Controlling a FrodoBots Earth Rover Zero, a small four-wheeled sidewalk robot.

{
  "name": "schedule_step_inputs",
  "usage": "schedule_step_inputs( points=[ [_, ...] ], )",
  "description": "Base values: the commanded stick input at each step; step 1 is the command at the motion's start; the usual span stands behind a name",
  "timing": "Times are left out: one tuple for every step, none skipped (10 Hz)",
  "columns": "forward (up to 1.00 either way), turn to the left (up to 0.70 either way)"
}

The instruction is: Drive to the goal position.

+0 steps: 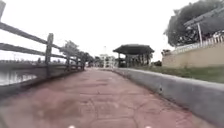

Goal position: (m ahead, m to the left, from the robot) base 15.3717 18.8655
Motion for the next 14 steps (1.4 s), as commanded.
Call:
schedule_step_inputs(
  points=[
    [1.00, 0.11],
    [1.00, 0.11],
    [1.00, 0.11],
    [1.00, 0.11],
    [1.00, 0.11],
    [1.00, 0.11],
    [1.00, -0.10],
    [1.00, -0.29],
    [1.00, -0.29],
    [1.00, -0.29],
    [1.00, -0.29],
    [1.00, -0.29],
    [1.00, -0.29],
    [1.00, 0.04]
  ],
)
